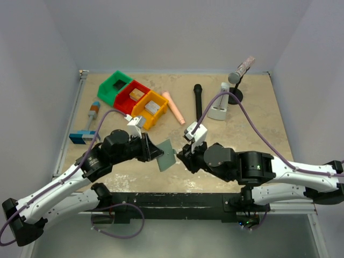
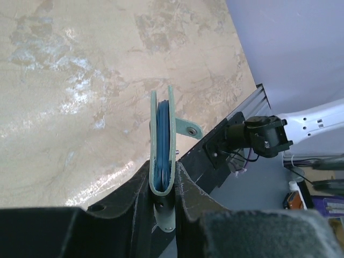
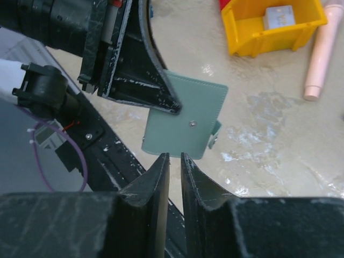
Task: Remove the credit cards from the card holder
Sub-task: Open the card holder.
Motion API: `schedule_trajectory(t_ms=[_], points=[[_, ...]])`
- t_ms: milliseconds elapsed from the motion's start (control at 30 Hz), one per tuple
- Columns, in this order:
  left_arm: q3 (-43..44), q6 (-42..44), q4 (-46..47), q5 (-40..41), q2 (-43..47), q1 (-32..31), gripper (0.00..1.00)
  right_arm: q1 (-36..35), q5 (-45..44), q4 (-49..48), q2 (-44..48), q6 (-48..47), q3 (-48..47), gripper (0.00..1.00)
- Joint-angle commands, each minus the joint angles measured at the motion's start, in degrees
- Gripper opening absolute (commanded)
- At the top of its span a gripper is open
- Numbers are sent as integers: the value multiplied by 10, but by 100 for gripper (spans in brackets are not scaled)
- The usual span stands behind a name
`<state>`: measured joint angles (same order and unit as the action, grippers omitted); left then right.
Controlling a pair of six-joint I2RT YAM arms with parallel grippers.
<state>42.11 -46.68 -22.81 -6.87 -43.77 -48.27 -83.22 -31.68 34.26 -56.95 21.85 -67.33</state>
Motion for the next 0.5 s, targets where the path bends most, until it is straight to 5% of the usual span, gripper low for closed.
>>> schedule_trajectory(t_ms=[0,200,467], points=[[24,44,65,-16,5,3,0,-1,79,-47,-5,-2,23,18],[4,80,122,-88,15,4,0,0,91,-21,-35,1,18,17],[-54,91,247,-200,75,15,0,62,109,-37,44,57,91,18]])
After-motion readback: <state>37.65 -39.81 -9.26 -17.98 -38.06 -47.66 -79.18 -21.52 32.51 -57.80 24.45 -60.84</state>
